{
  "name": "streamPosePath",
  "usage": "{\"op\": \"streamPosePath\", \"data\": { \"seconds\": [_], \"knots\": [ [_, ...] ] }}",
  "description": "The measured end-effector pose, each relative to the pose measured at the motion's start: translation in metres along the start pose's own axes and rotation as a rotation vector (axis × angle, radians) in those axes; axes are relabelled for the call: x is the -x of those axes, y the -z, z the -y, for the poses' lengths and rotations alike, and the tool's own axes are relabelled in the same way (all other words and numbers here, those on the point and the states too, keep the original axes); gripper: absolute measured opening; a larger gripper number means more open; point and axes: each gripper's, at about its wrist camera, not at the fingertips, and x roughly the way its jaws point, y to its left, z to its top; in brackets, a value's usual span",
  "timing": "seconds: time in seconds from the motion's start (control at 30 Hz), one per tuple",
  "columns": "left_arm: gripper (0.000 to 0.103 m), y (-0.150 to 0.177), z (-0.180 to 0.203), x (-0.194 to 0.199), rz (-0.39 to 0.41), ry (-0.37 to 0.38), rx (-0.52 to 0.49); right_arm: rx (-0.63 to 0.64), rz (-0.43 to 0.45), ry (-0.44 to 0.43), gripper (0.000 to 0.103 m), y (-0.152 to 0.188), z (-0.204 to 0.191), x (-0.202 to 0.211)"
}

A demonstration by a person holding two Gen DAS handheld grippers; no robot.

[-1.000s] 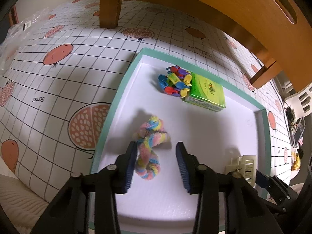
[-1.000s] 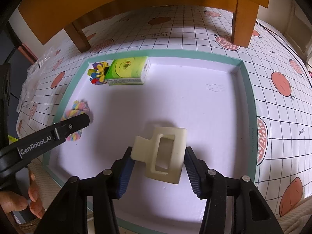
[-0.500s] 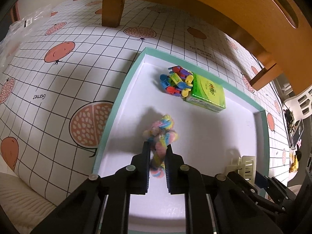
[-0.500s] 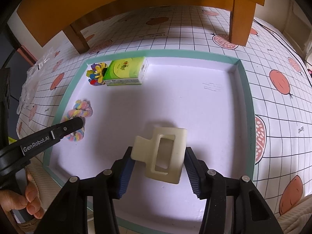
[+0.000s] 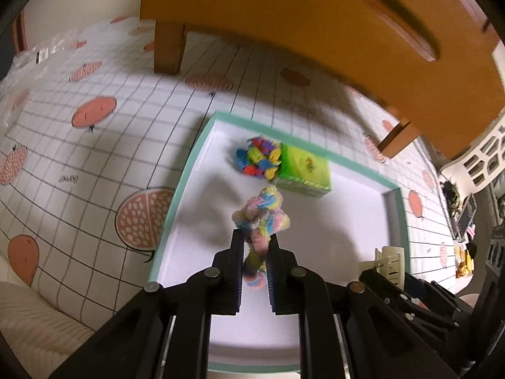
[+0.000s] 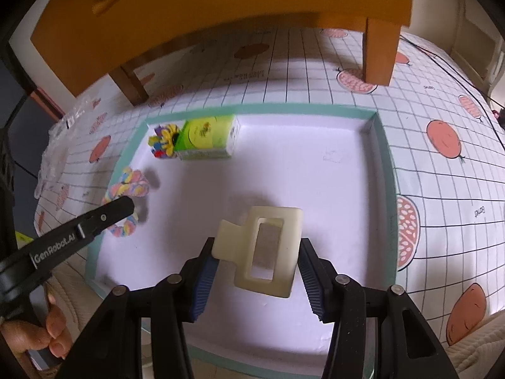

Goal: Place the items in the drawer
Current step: 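Lift the rope toy with the left tool while the right lifts the clip toward the drawer, then open the left tool releasing the rope toy while the right releases the clip into the drawer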

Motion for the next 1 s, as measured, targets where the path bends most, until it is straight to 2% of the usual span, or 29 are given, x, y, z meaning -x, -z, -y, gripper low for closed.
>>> {"op": "streamPosePath", "data": {
  "seconds": [0.2,0.5,0.7,1.0],
  "knots": [
    [0.013,-0.013,0.011,0.036,0.092,0.038,-0.018,-0.028,0.060,-0.024,0.053,-0.006,0.002,0.028],
    [0.013,-0.045,0.031,0.112,0.281,0.134,-0.047,-0.036,0.251,-0.044,0.053,-0.039,0.000,0.108],
    [0.013,-0.072,0.051,0.161,0.407,0.186,-0.098,0.009,0.372,-0.048,0.053,-0.069,-0.016,0.159],
    [0.013,-0.117,0.069,0.186,0.486,0.210,-0.146,0.091,0.476,-0.060,0.053,-0.109,-0.045,0.199]
  ]
}}
